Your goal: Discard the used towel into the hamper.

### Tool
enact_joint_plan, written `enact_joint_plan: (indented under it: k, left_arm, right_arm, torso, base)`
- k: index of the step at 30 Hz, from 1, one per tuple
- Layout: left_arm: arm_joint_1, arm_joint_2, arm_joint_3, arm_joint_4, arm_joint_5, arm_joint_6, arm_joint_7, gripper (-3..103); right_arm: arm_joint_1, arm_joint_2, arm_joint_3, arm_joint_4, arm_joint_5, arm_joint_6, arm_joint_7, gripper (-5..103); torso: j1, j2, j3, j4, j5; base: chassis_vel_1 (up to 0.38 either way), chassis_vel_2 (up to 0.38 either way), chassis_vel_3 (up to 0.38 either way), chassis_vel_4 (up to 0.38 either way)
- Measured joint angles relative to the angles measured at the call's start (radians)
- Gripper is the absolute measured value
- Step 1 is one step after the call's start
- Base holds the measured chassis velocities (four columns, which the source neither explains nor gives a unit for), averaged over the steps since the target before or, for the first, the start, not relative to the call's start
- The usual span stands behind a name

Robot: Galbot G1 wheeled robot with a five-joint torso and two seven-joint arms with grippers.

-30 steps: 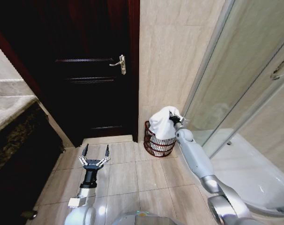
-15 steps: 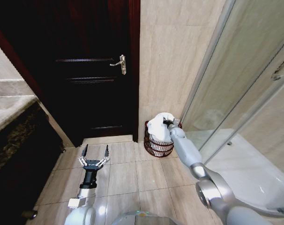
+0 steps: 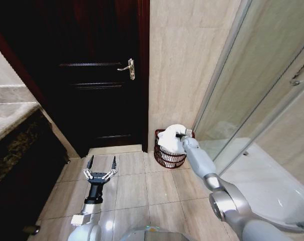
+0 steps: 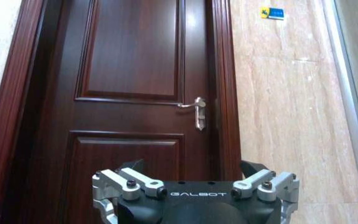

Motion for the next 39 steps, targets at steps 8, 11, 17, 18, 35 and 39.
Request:
enact_joint_plan:
  k: [8,11,17,18,35,39]
  left_arm:
    - [0.005,0.0,0.0,0.001,-0.007,0.0,0.0,100]
    - [0.005,0.0,0.0,0.003,-0.01,0.0,0.0,100]
    - [0.0,0.0,0.002,0.005,-0.024,0.001,0.002,100]
    - [0.0,0.0,0.002,0.005,-0.028,0.002,0.002,100]
    - [-0.021,0.0,0.006,0.045,-0.016,0.039,-0.02,100]
    - [-0.034,0.0,0.009,0.052,0.001,0.087,-0.024,100]
  right_arm:
    - [-0.071,-0.072,-0.031,0.166,0.047,-0.005,0.038,51]
    - [-0.123,-0.111,-0.038,0.261,0.051,0.009,0.058,61]
    - [-0.263,-0.171,-0.017,0.506,0.078,0.02,0.119,84]
    - [-0.292,-0.177,-0.011,0.544,0.08,0.022,0.126,89]
    - [-0.694,-0.197,0.183,0.97,-0.097,0.216,0.176,100]
    - [-0.878,-0.169,0.279,1.142,-0.186,0.25,0.12,100]
  torso:
    - [0.0,0.0,0.0,0.0003,0.0001]
    - [0.0,0.0,0.0,-0.0002,0.0001]
    - [0.0,0.0,0.0,0.0,-0.0001]
    - [0.0,0.0,0.0,0.0002,0.0]
    - [0.0,0.0,0.0,0.0,-0.0002]
    - [0.0,0.0,0.0,-0.0001,-0.0002]
  base:
    - [0.0,0.0,0.0,0.0]
    - [0.0,0.0,0.0,0.0]
    - [0.0,0.0,0.0,0.0]
    - [0.0,0.0,0.0,0.0]
    - [0.0,0.0,0.0,0.0]
    - [0.0,0.0,0.0,0.0]
